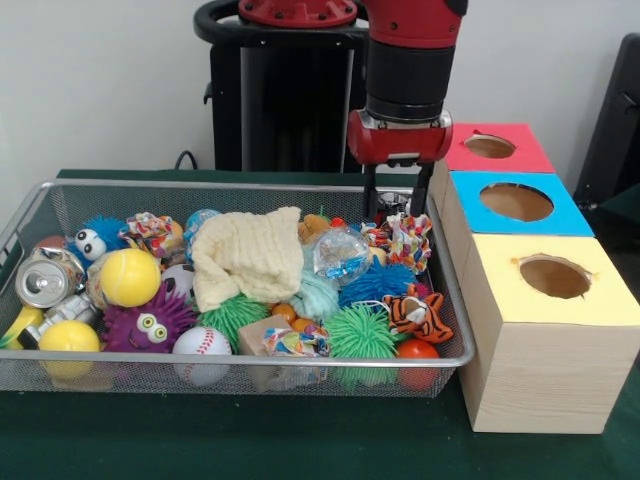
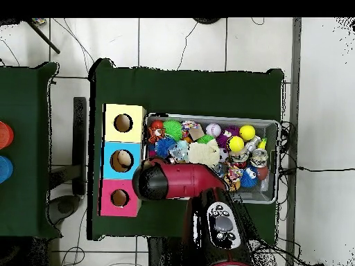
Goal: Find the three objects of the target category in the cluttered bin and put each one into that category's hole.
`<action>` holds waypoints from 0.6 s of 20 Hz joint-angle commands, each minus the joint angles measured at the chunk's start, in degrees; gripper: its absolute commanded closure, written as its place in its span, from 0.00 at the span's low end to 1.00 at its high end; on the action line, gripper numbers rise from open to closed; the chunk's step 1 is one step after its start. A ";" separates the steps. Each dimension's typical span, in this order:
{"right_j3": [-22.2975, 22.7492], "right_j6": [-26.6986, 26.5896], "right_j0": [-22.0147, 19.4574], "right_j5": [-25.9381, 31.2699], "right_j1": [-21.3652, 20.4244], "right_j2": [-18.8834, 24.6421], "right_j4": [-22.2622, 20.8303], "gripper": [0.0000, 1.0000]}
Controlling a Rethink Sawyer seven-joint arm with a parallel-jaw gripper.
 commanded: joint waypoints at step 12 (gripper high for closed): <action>-2.92 5.91 2.14 -1.80 7.57 -1.75 -3.00 0.00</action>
